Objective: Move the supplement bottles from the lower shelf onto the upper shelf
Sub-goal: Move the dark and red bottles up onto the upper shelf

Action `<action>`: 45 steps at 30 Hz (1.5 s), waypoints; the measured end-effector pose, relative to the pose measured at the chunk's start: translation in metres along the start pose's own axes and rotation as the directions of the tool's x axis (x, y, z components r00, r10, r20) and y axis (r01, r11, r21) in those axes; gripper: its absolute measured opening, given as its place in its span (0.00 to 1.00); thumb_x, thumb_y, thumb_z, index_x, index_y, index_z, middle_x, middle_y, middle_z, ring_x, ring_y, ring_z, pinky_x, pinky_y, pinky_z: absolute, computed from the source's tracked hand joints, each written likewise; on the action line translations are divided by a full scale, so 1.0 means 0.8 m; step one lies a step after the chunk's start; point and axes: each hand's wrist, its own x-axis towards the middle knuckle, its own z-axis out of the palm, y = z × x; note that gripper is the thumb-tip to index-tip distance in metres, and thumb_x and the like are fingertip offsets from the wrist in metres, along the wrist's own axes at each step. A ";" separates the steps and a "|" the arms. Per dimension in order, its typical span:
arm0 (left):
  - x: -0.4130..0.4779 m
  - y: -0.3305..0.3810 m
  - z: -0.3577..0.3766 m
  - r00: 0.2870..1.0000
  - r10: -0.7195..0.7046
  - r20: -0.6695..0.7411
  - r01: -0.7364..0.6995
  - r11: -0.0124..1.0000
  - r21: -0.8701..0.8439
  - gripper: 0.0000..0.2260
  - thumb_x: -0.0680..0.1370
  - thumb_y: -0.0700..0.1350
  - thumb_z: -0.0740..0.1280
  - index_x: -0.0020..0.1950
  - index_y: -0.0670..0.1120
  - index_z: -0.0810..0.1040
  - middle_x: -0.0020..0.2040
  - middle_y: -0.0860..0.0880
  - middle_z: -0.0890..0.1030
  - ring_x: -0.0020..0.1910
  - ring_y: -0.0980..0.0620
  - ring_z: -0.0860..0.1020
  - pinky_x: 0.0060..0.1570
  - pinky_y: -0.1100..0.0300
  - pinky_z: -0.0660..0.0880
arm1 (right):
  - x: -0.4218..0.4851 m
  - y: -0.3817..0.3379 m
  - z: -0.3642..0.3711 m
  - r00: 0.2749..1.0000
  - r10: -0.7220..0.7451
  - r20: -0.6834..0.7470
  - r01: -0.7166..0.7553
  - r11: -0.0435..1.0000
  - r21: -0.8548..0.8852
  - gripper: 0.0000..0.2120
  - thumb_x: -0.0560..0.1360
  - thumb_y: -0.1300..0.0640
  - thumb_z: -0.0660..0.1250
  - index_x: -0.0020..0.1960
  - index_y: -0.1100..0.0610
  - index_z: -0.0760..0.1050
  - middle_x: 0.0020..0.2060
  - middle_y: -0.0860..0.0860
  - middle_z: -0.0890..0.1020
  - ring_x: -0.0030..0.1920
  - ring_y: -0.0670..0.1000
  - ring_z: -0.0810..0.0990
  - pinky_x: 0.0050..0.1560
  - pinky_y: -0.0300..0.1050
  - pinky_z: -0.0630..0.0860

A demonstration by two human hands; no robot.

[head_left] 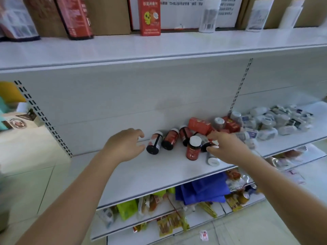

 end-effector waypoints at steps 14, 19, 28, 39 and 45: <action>0.202 0.000 0.200 0.893 -0.409 0.186 0.448 0.778 -0.441 0.23 0.77 0.55 0.65 0.67 0.43 0.70 0.62 0.45 0.77 0.57 0.45 0.76 0.47 0.57 0.68 | 0.186 0.098 0.140 0.984 -0.113 0.135 0.071 0.957 0.282 0.25 0.69 0.47 0.75 0.61 0.52 0.70 0.48 0.46 0.76 0.47 0.46 0.76 0.43 0.37 0.71; 0.224 -0.007 0.235 0.893 -0.409 0.187 0.448 0.774 -0.447 0.22 0.74 0.56 0.69 0.59 0.41 0.74 0.52 0.45 0.80 0.49 0.45 0.79 0.41 0.57 0.70 | 0.196 0.103 0.161 0.982 -0.176 0.074 0.139 0.925 0.353 0.26 0.66 0.47 0.77 0.59 0.48 0.69 0.52 0.46 0.75 0.52 0.47 0.76 0.52 0.40 0.72; 0.118 0.009 0.142 0.922 -0.105 0.372 0.383 0.122 -0.916 0.23 0.68 0.48 0.74 0.61 0.44 0.77 0.50 0.44 0.85 0.50 0.45 0.84 0.55 0.47 0.80 | 0.152 0.056 0.114 0.995 -0.016 0.094 -0.082 0.359 0.930 0.20 0.71 0.48 0.73 0.61 0.46 0.72 0.54 0.50 0.82 0.54 0.51 0.82 0.58 0.54 0.79; -0.077 0.062 -0.009 0.992 0.060 0.113 0.114 -0.020 -0.993 0.21 0.69 0.49 0.69 0.61 0.44 0.76 0.50 0.44 0.84 0.46 0.47 0.83 0.47 0.50 0.80 | -0.031 -0.086 -0.014 0.974 -0.051 0.219 -0.224 -0.147 0.963 0.17 0.74 0.48 0.68 0.57 0.57 0.76 0.40 0.54 0.85 0.37 0.52 0.85 0.39 0.48 0.78; -0.165 0.053 -0.099 0.986 0.054 -0.161 -0.167 0.137 -0.976 0.26 0.63 0.52 0.73 0.59 0.45 0.76 0.51 0.44 0.84 0.50 0.45 0.83 0.50 0.51 0.80 | -0.101 -0.128 -0.080 0.980 -0.199 0.020 -0.029 -0.046 0.999 0.31 0.61 0.49 0.75 0.62 0.57 0.74 0.46 0.56 0.85 0.45 0.56 0.85 0.45 0.54 0.81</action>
